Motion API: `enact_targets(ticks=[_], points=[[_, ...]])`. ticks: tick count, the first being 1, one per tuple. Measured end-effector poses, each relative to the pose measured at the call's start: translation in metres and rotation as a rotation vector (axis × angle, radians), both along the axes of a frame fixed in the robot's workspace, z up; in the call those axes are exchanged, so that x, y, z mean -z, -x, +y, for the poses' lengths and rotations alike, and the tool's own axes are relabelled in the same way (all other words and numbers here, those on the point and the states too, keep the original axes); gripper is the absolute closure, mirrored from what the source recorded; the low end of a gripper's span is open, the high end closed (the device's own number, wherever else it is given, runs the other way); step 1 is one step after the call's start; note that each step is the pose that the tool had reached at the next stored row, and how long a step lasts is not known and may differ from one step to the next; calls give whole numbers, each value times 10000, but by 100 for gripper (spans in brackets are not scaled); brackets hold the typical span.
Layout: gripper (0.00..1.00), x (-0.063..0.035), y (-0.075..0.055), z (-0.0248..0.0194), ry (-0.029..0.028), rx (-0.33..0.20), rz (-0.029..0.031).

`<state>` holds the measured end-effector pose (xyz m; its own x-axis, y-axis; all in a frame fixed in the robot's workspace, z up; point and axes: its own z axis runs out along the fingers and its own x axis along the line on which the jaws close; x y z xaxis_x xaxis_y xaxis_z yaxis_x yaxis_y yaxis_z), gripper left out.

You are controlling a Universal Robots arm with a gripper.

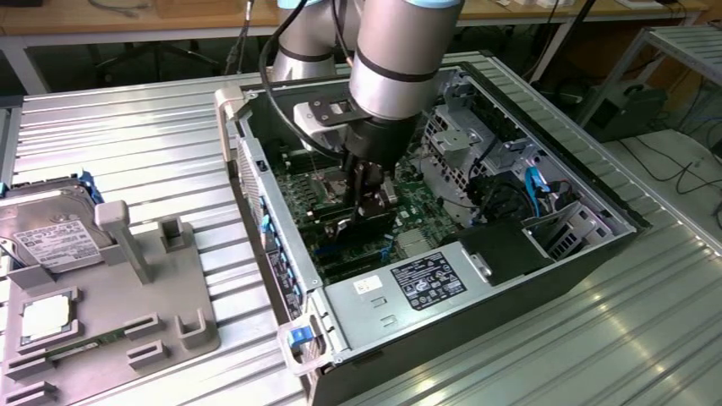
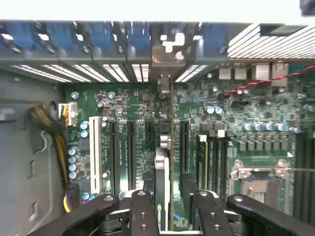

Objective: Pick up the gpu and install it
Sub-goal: 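Insert the gpu into the slot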

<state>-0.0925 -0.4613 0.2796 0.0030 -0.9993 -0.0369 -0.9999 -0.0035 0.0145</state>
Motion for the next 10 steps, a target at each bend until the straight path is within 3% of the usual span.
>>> enact_targets(ticks=[1,6,7,10], points=[[64,-76,-1,4,4,1,-1],[78,-79,-1,4,3,1,-1],[89,-80,-1,4,4,1,-1],[89,-83,-1,4,5,1,0]])
